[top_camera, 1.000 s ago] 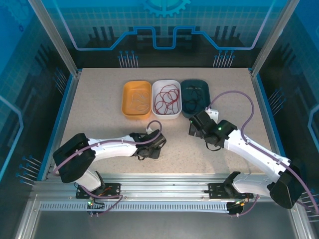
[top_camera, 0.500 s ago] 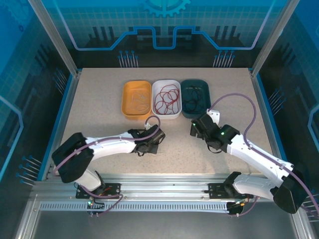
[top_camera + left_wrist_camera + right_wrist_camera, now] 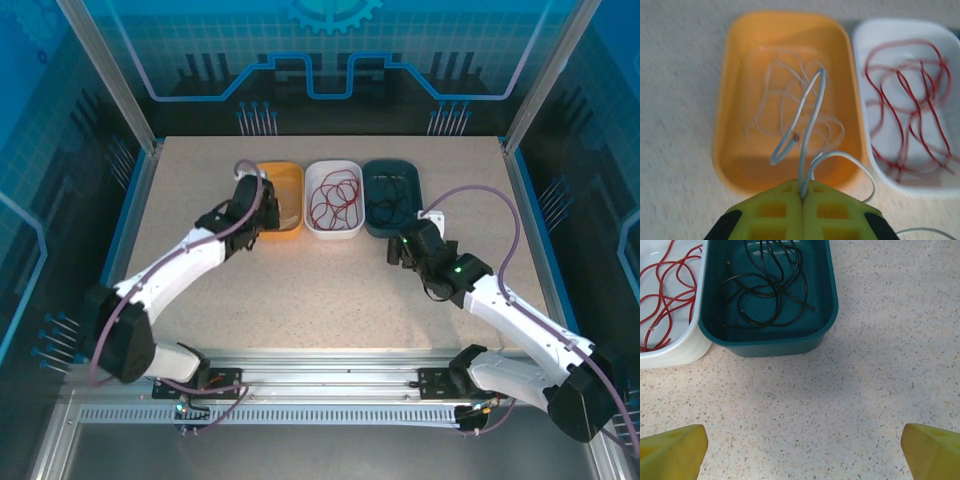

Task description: Untangle the cables

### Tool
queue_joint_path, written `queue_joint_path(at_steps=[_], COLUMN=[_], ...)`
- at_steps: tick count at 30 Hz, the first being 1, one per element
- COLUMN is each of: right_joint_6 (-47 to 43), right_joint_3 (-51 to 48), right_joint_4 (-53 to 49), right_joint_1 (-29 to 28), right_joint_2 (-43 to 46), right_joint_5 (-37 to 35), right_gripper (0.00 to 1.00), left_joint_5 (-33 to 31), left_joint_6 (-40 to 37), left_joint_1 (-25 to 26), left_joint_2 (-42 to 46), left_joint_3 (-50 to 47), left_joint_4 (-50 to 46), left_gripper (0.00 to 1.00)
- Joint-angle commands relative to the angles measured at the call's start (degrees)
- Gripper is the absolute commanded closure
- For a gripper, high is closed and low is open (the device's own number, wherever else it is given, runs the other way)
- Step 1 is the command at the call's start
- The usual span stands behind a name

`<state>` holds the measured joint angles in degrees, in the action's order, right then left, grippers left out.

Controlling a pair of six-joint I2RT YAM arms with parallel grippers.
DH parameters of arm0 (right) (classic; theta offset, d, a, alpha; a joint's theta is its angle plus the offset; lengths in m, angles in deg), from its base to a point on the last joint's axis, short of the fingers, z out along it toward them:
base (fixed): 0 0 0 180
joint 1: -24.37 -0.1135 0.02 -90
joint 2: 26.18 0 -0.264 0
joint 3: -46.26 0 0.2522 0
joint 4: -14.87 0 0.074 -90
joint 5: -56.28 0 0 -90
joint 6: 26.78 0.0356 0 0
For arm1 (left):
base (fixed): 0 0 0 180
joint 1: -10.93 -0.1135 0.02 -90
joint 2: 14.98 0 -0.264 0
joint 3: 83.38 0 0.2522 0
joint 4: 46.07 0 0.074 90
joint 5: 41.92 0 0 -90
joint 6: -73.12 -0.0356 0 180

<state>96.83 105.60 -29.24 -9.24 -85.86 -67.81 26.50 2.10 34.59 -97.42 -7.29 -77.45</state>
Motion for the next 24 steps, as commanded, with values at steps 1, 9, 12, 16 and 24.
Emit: queue_joint_path(at_steps=[1,9,12,16,24], right_joint_6=[-3.26,-7.38,-8.73,-10.83,-22.57], right_joint_3=[1.0,-1.84,-2.58,-3.16,-12.39], right_joint_4=[2.43,7.92,9.86,12.25,32.24], right_joint_1=[1.02,2.87,4.43,6.76,9.77], right_joint_2=[0.07,2.72,2.74,2.09,2.58], right_joint_5=[-1.13,-3.0,-2.61,-1.62,-2.57], right_gripper=[0.0,0.0,0.0,0.0,0.0], left_joint_5=[1.65,7.8,9.0,9.19,1.09], left_joint_6=[-6.26,-7.3,-7.08,-6.68,-7.4], left_joint_1=[-3.52,-8.7,-8.81,-8.81,-10.74], left_joint_2=[-7.61,-24.01,-25.32,-20.88,-1.51], left_joint_3=[6.43,18.02,19.09,15.16,-4.92], left_joint_4=[4.18,3.56,3.19,5.19,15.83], left_gripper=[1.0,0.81,0.64,0.17,0.01])
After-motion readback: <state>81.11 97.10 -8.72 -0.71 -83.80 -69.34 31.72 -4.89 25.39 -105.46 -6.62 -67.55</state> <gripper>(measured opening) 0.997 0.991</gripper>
